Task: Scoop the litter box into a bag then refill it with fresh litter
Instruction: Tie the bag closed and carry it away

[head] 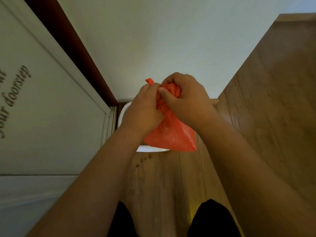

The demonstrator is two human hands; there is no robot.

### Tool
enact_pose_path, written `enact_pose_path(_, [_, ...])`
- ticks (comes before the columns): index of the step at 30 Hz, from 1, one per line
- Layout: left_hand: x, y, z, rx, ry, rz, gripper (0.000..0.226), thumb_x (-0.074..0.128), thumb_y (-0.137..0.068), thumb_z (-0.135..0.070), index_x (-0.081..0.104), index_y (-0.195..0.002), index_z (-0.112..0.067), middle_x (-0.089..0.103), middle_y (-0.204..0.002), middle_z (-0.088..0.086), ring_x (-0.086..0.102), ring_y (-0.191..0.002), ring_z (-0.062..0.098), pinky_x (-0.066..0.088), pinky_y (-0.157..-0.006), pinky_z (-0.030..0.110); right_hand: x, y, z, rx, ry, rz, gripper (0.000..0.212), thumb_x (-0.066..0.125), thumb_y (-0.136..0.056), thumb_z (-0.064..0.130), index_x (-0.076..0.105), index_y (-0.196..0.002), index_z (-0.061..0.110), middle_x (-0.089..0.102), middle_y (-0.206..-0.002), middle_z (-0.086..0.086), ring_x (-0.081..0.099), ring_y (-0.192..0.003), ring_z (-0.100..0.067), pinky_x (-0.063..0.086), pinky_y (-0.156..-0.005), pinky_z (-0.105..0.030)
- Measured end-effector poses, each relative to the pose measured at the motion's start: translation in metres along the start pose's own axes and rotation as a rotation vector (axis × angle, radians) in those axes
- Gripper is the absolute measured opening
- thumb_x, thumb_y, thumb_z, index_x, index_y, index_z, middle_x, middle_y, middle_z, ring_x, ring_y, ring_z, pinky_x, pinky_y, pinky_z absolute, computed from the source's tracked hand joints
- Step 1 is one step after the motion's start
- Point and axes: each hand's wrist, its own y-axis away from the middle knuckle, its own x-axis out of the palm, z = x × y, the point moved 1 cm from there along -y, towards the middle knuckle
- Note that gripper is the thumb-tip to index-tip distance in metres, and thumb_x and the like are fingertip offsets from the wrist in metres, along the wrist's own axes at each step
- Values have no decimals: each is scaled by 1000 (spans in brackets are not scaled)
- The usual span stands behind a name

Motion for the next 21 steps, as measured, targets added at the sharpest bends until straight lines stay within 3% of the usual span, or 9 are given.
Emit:
enact_pose_path(3, [-70,4,-63,-1,23,4,30,61,-97,-40,58,-124,-26,55,-106,-6,56,-84,3,42,-66,17,-59,0,70,8,-23,11,14,65,-94,34,67,-105,27,65,-104,4,57,-96,-8,39,-77,-10])
enact_pose_path(11, [-240,17,-257,75,34,25,27,64,-95,-33,58,-121,-26,53,-104,-8,57,-83,3,39,-66,14,-242,18,246,18,-47,-45,14,64,-95,34,66,-107,29,62,-105,6,56,-94,-2,38,-74,-8])
enact_pose_path(18, [-299,28,-390,190,88,-20,29,66,-96,-30,58,-123,-28,56,-107,-9,59,-87,3,45,-71,13,-376,49,318,-64,33,-112,23,66,-94,41,63,-114,31,59,-108,7,54,-93,-3,38,-74,-9])
enact_pose_path(21, [-304,32,-432,245,67,-45,28,65,-96,-28,59,-123,-28,56,-105,-9,56,-83,-2,40,-69,9,-417,64,327,-107,74,-128,30,68,-91,46,61,-117,32,58,-109,7,53,-96,-4,37,-76,-8])
